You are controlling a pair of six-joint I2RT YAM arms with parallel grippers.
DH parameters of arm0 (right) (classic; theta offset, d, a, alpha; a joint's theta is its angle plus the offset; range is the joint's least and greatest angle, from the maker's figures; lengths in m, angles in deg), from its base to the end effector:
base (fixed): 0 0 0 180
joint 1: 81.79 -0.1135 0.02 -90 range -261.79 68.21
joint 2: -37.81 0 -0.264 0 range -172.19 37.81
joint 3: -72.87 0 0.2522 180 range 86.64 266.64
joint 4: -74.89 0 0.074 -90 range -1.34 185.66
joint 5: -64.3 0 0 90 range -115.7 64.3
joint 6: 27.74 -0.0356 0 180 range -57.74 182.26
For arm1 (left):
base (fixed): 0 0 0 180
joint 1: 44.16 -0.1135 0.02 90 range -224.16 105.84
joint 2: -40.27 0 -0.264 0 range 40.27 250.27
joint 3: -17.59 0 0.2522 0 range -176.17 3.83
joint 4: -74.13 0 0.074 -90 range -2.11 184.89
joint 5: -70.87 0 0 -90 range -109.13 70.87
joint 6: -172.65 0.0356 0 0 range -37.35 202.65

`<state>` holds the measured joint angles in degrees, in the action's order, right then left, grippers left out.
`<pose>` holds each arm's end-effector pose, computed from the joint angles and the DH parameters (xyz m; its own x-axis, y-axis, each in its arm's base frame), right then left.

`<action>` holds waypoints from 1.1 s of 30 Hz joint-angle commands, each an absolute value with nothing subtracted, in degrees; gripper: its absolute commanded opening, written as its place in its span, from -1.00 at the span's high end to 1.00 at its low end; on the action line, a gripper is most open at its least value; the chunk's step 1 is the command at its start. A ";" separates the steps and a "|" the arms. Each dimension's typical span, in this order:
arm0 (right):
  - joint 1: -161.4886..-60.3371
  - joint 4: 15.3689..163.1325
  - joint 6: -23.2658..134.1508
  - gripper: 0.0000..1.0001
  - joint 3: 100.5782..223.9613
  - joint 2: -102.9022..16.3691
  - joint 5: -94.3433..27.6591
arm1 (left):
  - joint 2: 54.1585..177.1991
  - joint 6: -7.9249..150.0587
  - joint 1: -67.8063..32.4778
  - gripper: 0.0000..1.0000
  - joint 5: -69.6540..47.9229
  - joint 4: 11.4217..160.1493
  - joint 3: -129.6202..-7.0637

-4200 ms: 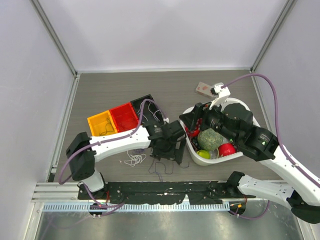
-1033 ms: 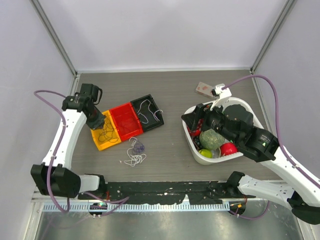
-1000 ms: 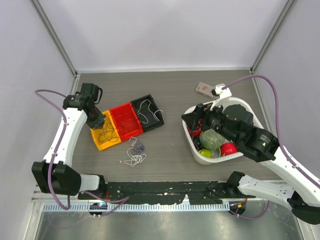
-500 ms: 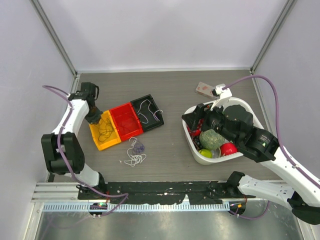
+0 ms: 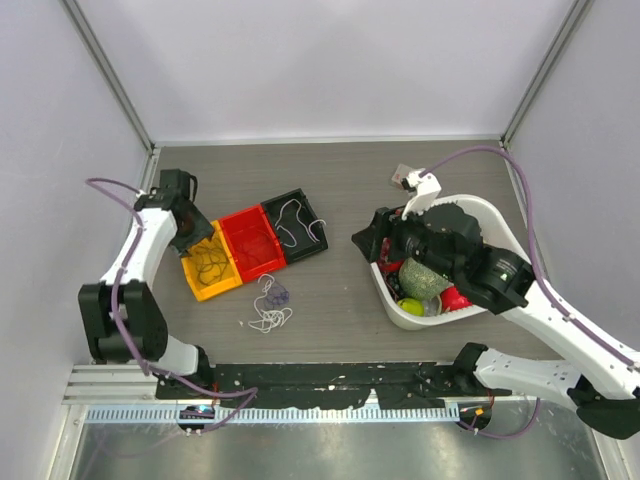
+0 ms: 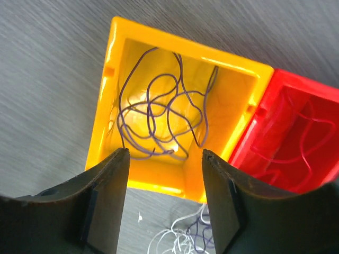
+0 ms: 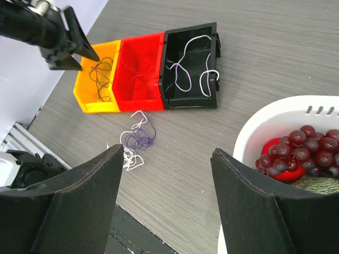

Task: Untangle the cables

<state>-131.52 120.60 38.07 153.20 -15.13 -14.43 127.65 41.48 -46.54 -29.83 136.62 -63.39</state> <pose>0.1270 0.1391 0.4060 -0.4428 0.0990 -0.8911 -0.4899 0.8057 0.3330 0.2973 0.0190 0.2474 -0.6308 -0.6736 -0.3851 -0.6946 0.7114 -0.1067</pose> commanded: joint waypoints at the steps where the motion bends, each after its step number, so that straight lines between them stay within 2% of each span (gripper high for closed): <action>1: -131.36 118.19 37.73 -0.43 153.87 -17.38 -17.17 | 118.33 40.02 -46.62 -0.23 -30.12 141.93 -65.96; 5: -131.36 117.22 38.44 -0.43 154.31 -21.06 -19.63 | 112.36 38.70 -46.45 -0.31 -26.87 145.71 -65.52; 7: -131.36 117.13 38.88 -0.42 154.57 -23.60 -22.43 | 107.97 38.44 -45.23 -0.30 -21.00 145.73 -63.60; 10: -131.36 116.70 38.97 -0.39 154.92 -27.22 -28.85 | 102.08 36.52 -38.75 -0.08 -8.00 141.17 -55.62; 12: -131.44 115.30 38.09 -0.36 154.84 -29.94 -32.98 | 98.21 32.49 -30.06 -0.03 -5.33 137.21 -49.90; 15: -132.32 113.09 37.47 -0.32 153.87 -33.36 -37.12 | 93.46 25.10 -15.38 -0.02 -7.78 131.41 -42.60; 18: -134.16 113.09 37.30 -0.29 154.22 -36.18 -37.57 | 93.09 20.87 -6.13 -0.03 -13.05 130.51 -38.72; 26: -137.07 112.47 36.51 -0.28 152.38 -36.72 -36.60 | 106.79 21.64 6.54 -0.06 -30.01 142.11 -45.12; 30: -137.16 111.77 35.45 -0.28 150.80 -34.97 -35.46 | 111.63 23.49 7.78 0.06 -31.87 141.15 -46.80; 33: -137.16 111.94 35.36 -0.28 150.01 -33.30 -34.41 | 113.57 24.28 8.04 0.06 -33.45 141.15 -47.32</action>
<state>-137.01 114.28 36.35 150.58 -37.36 -35.88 112.04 23.05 7.58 -27.77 139.94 -44.99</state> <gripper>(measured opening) 0.640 0.470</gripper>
